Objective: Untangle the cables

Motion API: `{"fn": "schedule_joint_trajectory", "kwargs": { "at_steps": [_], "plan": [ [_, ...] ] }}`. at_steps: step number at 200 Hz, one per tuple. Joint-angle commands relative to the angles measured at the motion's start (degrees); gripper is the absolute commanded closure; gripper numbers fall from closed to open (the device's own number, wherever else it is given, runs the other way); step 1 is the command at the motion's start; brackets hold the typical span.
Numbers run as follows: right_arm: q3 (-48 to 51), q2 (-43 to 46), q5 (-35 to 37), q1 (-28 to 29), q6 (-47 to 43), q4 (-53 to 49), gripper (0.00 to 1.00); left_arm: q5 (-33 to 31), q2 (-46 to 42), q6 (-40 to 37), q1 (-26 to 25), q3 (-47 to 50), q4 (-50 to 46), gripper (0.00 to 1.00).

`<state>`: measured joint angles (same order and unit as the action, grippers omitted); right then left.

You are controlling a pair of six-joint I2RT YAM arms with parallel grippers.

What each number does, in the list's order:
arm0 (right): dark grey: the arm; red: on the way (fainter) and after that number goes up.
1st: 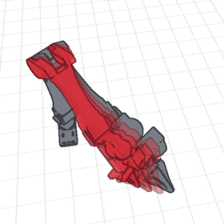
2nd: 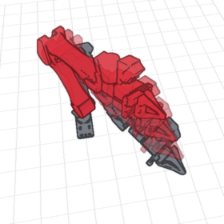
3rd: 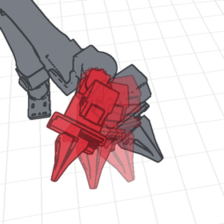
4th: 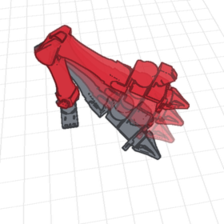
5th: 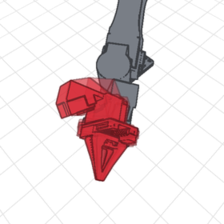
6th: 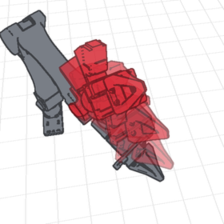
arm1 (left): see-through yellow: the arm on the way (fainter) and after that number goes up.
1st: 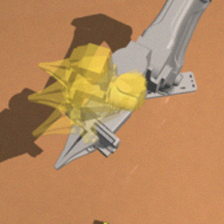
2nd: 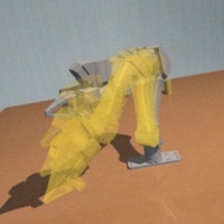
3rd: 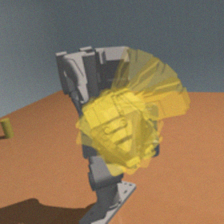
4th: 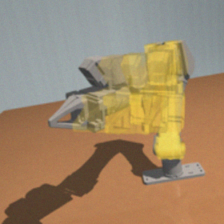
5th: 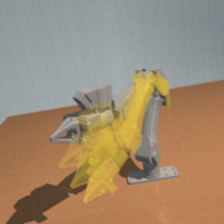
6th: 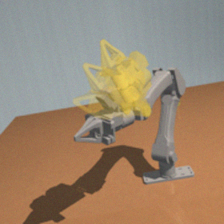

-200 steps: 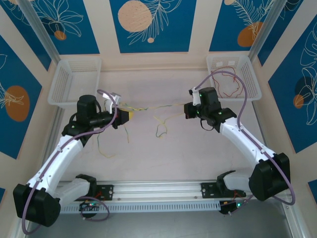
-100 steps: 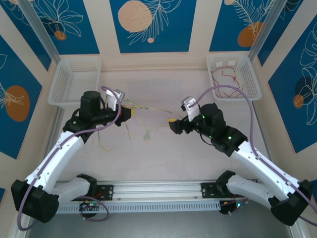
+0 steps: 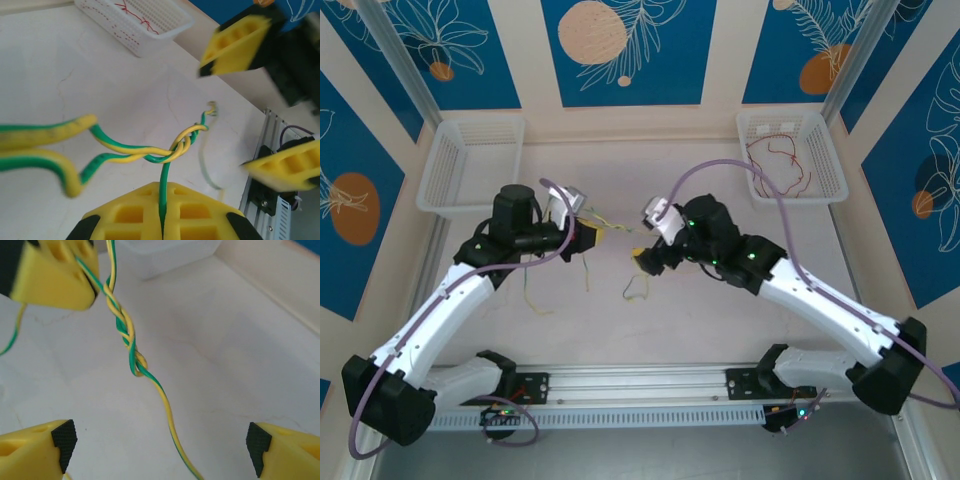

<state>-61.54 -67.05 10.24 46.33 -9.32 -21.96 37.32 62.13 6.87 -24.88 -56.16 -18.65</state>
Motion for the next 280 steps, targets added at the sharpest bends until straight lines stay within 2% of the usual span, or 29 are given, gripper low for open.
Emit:
{"fn": "schedule_joint_trajectory", "kwargs": {
  "at_steps": [1, 9, 19, 30, 38, 47, 78, 105, 125, 163, 183, 219, 245, 280],
  "plan": [
    [-1.3, -1.0, -1.6, -0.5, -3.9, 2.5, 0.15, 2.5, -0.1, -1.7, -1.2, -2.5, 0.0, 1.0],
    [-1.6, -1.8, -2.5, -0.6, -4.3, 2.8, 0.25, 3.1, -0.2, -1.7, -1.4, -2.4, 0.3, 1.0],
    [-1.6, -2.5, -3.0, -0.8, -4.8, 3.5, 0.44, 3.9, -0.1, -1.8, -1.8, -2.5, 0.5, 1.0],
    [-1.9, -3.1, -3.6, -1.0, -5.0, 3.3, 0.61, 4.2, -0.1, -1.8, -2.0, -2.4, 0.8, 1.0],
    [-2.1, -3.5, -4.4, -1.2, -5.2, 2.6, 0.76, 4.2, -0.3, -1.8, -2.1, -2.3, 1.1, 1.0],
    [-2.0, -3.6, -4.3, -1.3, -4.9, 2.6, 1.0, 4.0, -0.5, -1.6, -2.1, -2.2, 1.5, 1.0],
    [-4.8, -5.5, -3.0, -1.8, -0.2, -0.1, 1.0, 7.2, -0.6, 2.8, -2.3, -1.8, 6.7, 1.0],
    [-11.8, -12.2, -1.1, -0.1, 2.9, -7.5, 1.0, 8.9, 1.8, 8.1, -5.3, -3.3, 12.1, 1.0],
    [-12.6, -15.8, 1.9, 1.6, 4.4, -7.0, 1.0, 7.7, 3.5, 7.8, -8.5, -5.7, 12.2, 1.0],
    [-12.8, -18.2, 1.0, 0.4, 8.3, -5.8, 1.0, 9.2, 4.8, 11.2, -11.0, -6.6, 18.7, 1.0],
    [-11.3, -19.5, 1.0, -1.5, 9.1, -5.0, 1.0, 4.7, 2.6, 11.8, -11.0, -6.3, 20.0, 1.0],
    [-5.6, -20.5, 2.7, -1.2, 7.3, -2.9, 1.0, -1.6, -2.4, 12.2, -10.4, -6.3, 21.0, 1.0],
    [1.4, -17.0, 2.5, -1.2, 7.4, 1.4, 1.0, -7.0, -5.8, 11.5, -8.9, -6.3, 18.2, 1.0],
    [6.2, -10.4, 0.0, -4.4, 8.6, 2.5, 1.0, -9.8, -9.1, 9.1, -5.7, -5.1, 12.9, 1.0]
  ]
}}
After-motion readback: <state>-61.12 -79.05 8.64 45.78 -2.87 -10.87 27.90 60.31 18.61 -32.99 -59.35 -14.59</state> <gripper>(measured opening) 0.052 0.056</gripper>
